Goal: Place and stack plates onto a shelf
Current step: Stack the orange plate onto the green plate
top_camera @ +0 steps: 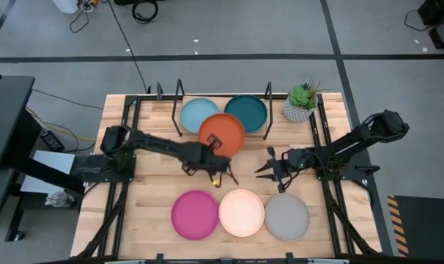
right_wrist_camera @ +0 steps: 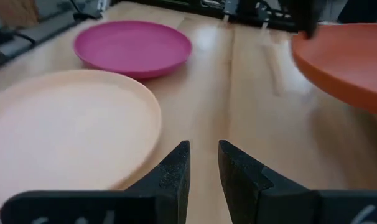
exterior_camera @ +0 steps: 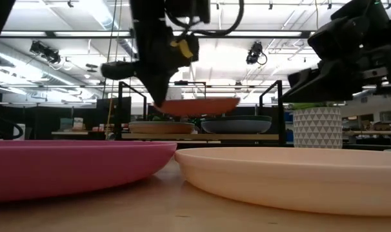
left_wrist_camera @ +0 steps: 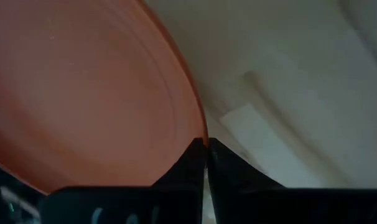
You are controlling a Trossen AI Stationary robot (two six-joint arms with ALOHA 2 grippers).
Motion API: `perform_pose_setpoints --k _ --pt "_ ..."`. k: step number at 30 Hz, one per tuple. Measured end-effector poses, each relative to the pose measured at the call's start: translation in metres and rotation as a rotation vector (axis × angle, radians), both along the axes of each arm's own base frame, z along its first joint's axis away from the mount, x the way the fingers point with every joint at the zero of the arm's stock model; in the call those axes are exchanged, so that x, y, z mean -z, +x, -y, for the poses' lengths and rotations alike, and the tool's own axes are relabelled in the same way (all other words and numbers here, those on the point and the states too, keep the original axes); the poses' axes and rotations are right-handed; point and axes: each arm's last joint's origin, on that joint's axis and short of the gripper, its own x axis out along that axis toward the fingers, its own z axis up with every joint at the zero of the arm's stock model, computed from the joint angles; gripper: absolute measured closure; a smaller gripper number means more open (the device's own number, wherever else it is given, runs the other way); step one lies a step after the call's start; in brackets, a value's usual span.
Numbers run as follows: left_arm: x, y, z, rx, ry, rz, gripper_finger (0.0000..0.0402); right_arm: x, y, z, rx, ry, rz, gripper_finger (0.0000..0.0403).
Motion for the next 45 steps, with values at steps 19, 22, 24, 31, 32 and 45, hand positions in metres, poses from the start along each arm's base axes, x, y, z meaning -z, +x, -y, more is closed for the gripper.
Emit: perform_pose_setpoints --k 19,22,24,31,32,45 --pt "-0.038 0.020 -0.123 0.270 -0.197 0.090 0.0390 -0.004 -0.007 -0.026 0.161 0.041 0.056 0.0314" --pt "-0.037 0.021 -0.143 0.304 -0.215 0.131 0.0390 -0.007 -0.006 -0.025 0.204 0.067 0.086 0.0314" --pt "-0.034 0.020 -0.155 0.325 -0.216 0.126 0.0390 -0.008 -0.006 -0.025 0.230 0.083 0.094 0.0314" --pt "-0.012 0.025 -0.179 0.418 -0.190 0.069 0.0390 -0.006 -0.006 -0.023 0.341 0.123 0.105 0.0314" --pt "-0.012 0.026 -0.181 0.432 -0.181 0.069 0.0390 -0.006 -0.005 -0.023 0.355 0.132 0.114 0.0314" --pt "-0.012 0.036 -0.189 0.453 -0.119 0.167 0.0371 0.005 0.004 -0.027 0.392 0.151 0.156 0.0314"
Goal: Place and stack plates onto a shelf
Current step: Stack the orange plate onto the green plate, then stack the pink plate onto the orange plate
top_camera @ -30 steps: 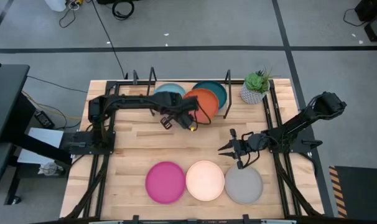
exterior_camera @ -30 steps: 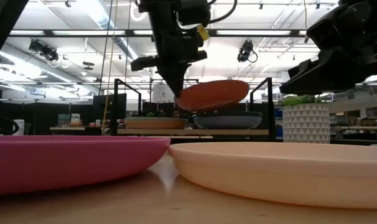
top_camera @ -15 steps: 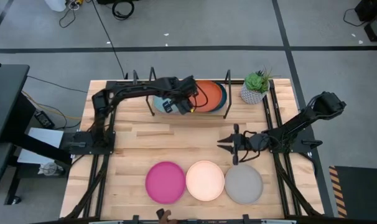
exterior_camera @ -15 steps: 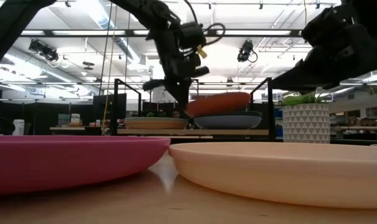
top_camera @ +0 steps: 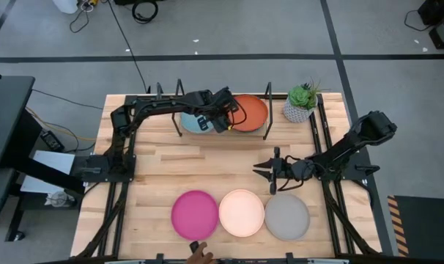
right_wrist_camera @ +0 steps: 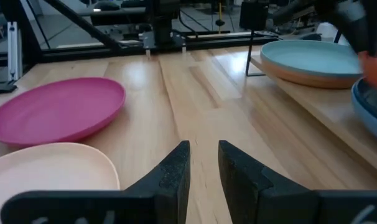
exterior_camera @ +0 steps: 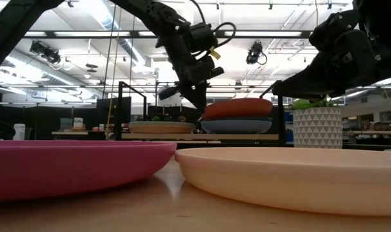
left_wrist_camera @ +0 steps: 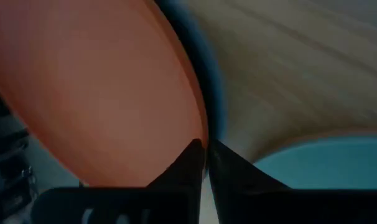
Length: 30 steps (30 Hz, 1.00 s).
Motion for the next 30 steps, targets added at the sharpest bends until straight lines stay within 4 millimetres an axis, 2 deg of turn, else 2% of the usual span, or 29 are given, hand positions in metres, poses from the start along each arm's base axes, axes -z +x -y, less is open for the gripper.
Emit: perform_pose_setpoints --k 10,17,23,30 --pt "-0.001 0.002 0.002 -0.083 -0.044 0.044 0.0289 0.005 0.001 0.000 0.002 0.011 -0.011 0.0314" --pt "-0.008 0.004 0.017 -0.258 -0.160 0.117 0.0287 0.002 0.002 -0.001 -0.007 -0.023 0.005 0.0314" --pt "-0.013 0.006 0.048 -0.487 -0.333 0.166 0.0298 -0.002 0.002 -0.001 -0.032 -0.115 0.030 0.0314" --pt "-0.005 -0.007 0.108 -0.774 -0.469 -0.031 0.0299 -0.006 0.003 -0.001 -0.054 -0.248 0.032 0.0314"
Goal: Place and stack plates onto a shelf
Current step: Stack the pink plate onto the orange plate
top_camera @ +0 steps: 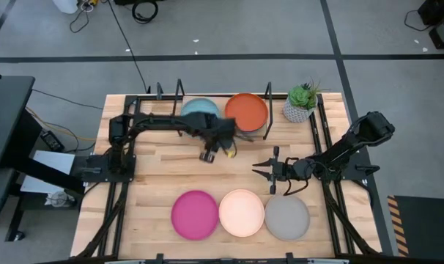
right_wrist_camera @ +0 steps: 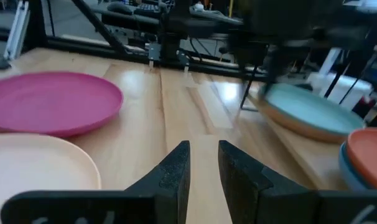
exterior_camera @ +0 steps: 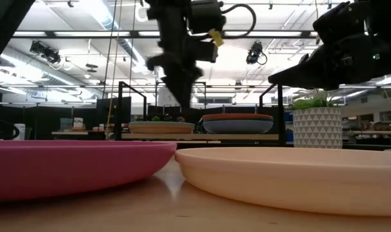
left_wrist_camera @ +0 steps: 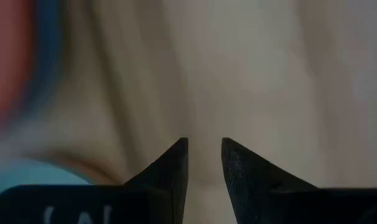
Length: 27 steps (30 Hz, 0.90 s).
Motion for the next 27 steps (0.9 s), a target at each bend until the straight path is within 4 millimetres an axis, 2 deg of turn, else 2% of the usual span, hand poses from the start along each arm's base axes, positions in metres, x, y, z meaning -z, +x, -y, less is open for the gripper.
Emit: perform_pose_setpoints --k 7,15,22,27 --pt "0.003 -0.015 0.076 -0.272 -0.139 -0.152 0.0299 -0.004 0.001 0.003 0.000 -0.176 0.001 0.0314" --pt "0.003 -0.029 0.165 -0.270 -0.131 -0.113 0.0299 -0.007 0.005 0.012 -0.026 -0.251 0.020 0.0314" --pt "0.003 -0.046 0.221 -0.439 -0.187 -0.037 0.0299 -0.008 0.007 0.015 -0.143 -0.234 0.039 0.0314" --pt "0.003 -0.062 0.251 -0.584 -0.240 -0.022 0.0299 -0.008 0.008 0.014 -0.198 -0.231 0.044 0.0314"
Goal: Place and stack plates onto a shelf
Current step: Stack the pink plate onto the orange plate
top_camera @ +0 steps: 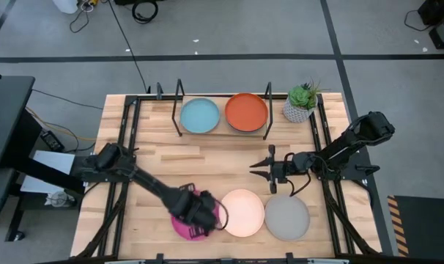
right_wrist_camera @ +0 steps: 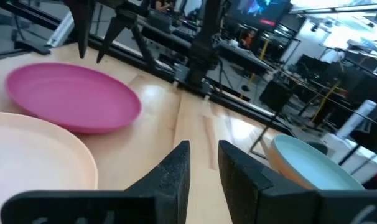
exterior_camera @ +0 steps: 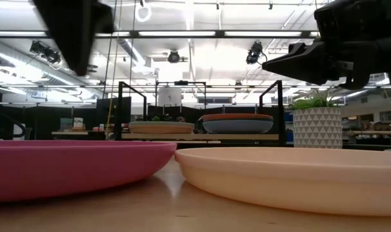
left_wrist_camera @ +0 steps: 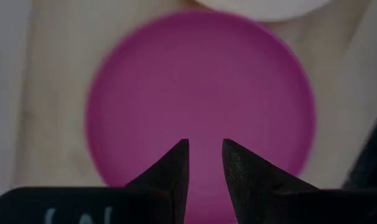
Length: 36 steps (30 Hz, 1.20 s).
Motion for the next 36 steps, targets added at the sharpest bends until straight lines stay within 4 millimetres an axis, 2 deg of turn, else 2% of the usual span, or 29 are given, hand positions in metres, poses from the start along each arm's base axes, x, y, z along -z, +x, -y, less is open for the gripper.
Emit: perform_pose_setpoints --k 3,7,11,14,21,25,28,33,36 --pt "0.000 -0.008 0.015 -0.035 -0.020 0.010 0.0299 0.001 0.000 0.000 -0.010 -0.003 -0.010 0.0314" --pt "0.004 -0.011 0.040 0.017 -0.052 0.093 0.0299 0.003 0.000 0.000 -0.009 -0.022 -0.033 0.0314" --pt "0.013 -0.008 0.065 0.053 -0.109 0.195 0.0299 0.004 0.000 0.002 -0.005 -0.049 -0.036 0.0314" --pt "0.025 -0.006 0.078 -0.005 -0.140 0.225 0.0298 0.004 0.000 0.002 -0.004 -0.064 -0.037 0.0314" --pt "0.055 -0.001 0.091 -0.135 -0.165 0.210 0.0287 0.003 0.001 0.001 -0.059 -0.108 -0.028 0.0314" --pt "0.060 0.005 0.096 -0.136 -0.208 0.249 0.0283 0.003 0.001 0.001 -0.087 -0.107 -0.026 0.0314" --pt "0.065 0.006 0.092 -0.163 -0.197 0.213 0.0286 0.004 0.000 0.000 -0.107 -0.104 -0.035 0.0314" --pt "0.063 0.005 0.092 -0.150 -0.192 0.208 0.0303 0.006 0.000 0.000 -0.110 -0.080 -0.056 0.0314" --pt "0.049 0.010 0.097 -0.095 -0.204 0.242 0.0321 0.007 0.000 0.000 -0.112 -0.063 -0.075 0.0314"
